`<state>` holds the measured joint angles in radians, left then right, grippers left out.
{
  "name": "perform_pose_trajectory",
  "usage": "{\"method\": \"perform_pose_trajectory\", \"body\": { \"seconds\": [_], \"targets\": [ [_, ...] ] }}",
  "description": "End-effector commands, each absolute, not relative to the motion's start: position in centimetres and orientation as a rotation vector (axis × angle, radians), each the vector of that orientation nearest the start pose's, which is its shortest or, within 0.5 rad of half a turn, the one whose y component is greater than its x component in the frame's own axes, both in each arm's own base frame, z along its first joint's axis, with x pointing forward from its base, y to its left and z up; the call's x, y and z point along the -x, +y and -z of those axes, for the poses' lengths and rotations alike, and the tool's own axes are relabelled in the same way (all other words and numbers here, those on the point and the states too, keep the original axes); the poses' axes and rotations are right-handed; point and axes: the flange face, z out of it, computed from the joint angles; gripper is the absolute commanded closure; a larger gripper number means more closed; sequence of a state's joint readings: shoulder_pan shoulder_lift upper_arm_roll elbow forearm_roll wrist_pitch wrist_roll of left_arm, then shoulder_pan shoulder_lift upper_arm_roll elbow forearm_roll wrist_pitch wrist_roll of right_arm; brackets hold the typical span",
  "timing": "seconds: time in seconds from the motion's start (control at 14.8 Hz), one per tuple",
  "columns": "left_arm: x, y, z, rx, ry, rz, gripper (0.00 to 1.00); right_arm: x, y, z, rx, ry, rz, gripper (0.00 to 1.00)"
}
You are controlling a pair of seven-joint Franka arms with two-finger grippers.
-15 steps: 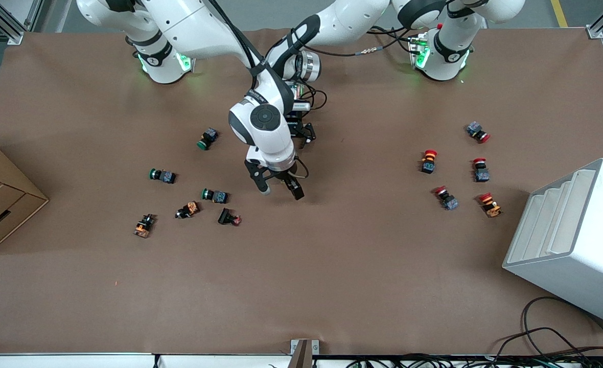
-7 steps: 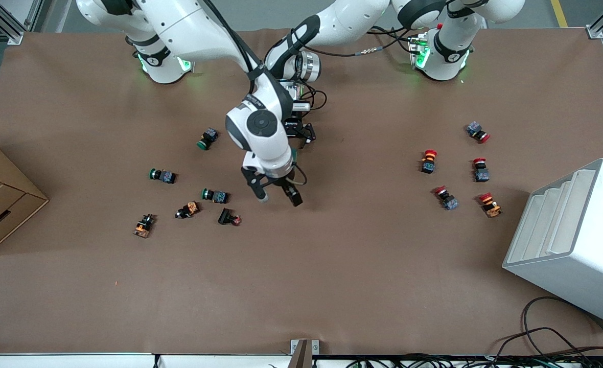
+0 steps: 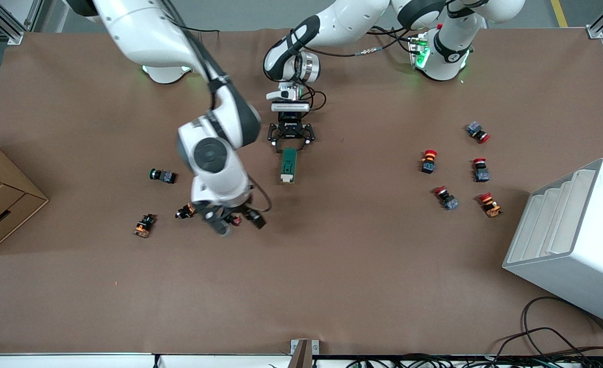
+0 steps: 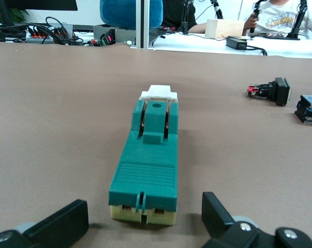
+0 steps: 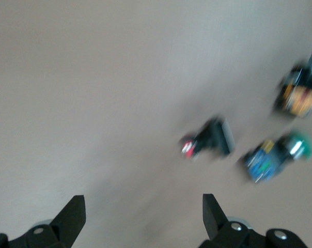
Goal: Close load switch with both arms
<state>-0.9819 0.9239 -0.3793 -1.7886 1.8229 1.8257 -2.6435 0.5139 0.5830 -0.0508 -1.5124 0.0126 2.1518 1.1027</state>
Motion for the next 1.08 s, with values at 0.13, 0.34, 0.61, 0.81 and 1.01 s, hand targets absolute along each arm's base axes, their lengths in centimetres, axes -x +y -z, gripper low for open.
{"method": "perform_pose_trajectory", "body": {
  "seconds": [0.13, 0.34, 0.61, 0.81, 1.01],
  "targets": [
    [-23.2, -60.8, -8.8, 2.628, -0.156, 1.555, 0.01, -64.9, 20.9, -38.6, 3.137, 0.451, -0.053, 0.00],
    [-24.4, -62.3, -12.4, 2.623, -0.183, 1.425, 0.01, -64.4, 14.0, -42.4, 3.182, 0.251, -0.180, 0.00],
    [-25.7, -64.4, -17.6, 2.665, -0.216, 1.259, 0.01, -64.9, 2.5, -48.0, 3.162, -0.078, -0.232, 0.00],
    [-28.2, -64.0, -22.1, 2.680, -0.228, 1.130, 0.01, -64.6, -3.0, -51.6, 3.154, -0.152, -0.250, 0.00],
    [-31.6, -63.6, -27.6, 2.726, -0.285, 1.007, 0.00, -64.0, -4.4, -55.0, 3.157, -0.173, -0.268, 0.00]
  ]
}}
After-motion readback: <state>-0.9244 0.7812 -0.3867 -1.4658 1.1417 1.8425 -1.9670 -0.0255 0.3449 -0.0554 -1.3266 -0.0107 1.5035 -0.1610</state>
